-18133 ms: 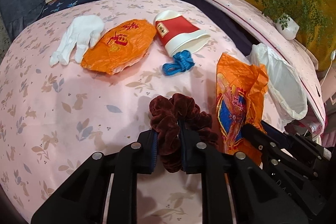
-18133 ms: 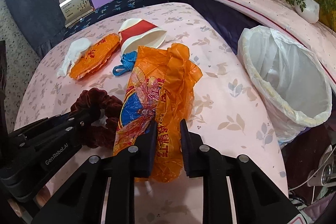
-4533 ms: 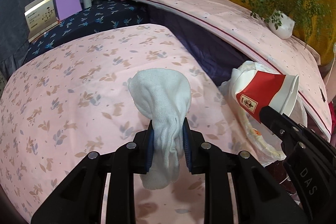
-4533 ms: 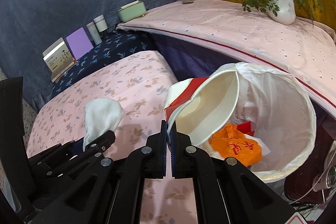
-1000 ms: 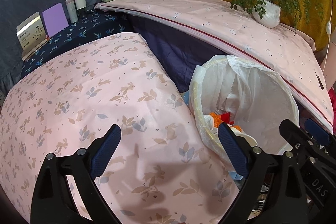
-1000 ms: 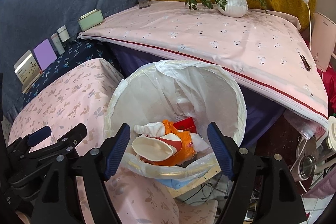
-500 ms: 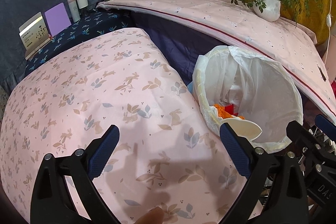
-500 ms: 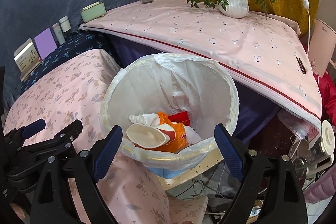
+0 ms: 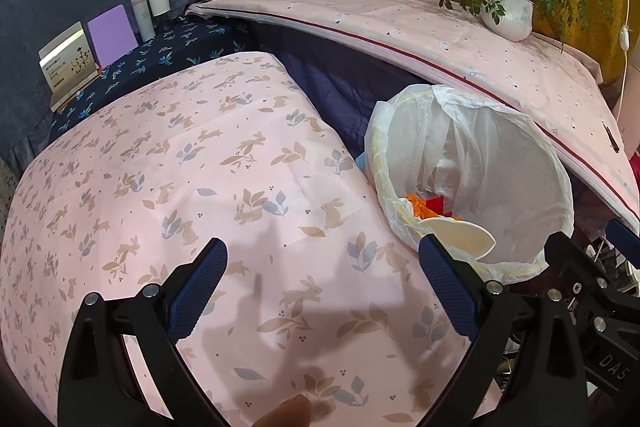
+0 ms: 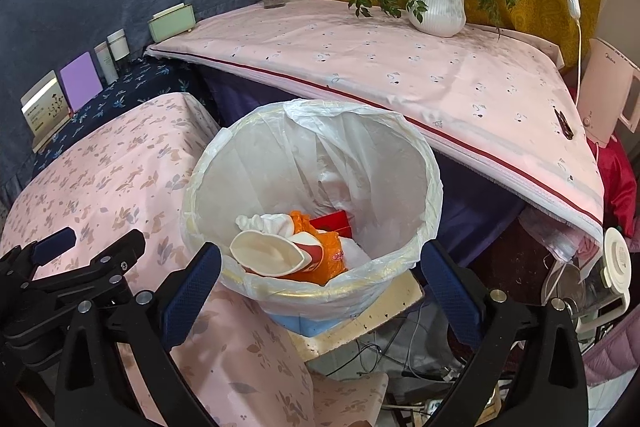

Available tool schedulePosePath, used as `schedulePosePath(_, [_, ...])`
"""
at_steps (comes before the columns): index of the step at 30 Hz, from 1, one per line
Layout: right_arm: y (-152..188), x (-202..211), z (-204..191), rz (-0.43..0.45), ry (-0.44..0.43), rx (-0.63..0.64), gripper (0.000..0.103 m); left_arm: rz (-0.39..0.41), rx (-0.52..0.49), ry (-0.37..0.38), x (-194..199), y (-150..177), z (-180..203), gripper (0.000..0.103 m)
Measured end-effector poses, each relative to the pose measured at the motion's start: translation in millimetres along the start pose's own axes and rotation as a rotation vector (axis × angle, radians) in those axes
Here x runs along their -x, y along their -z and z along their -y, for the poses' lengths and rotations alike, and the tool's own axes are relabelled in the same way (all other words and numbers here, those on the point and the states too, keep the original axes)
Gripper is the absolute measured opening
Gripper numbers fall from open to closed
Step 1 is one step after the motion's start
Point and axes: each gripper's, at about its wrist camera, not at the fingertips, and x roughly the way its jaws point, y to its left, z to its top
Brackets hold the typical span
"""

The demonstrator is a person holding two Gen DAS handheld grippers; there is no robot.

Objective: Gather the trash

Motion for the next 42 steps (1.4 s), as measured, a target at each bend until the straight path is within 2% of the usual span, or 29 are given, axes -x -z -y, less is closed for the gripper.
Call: schedulePosePath(42, [8.1, 0.8, -2.8, 0.007, 0.024, 0.037, 0.096, -0.004, 0.000, -0.015, 1.7, 4.3, 4.5, 0.092])
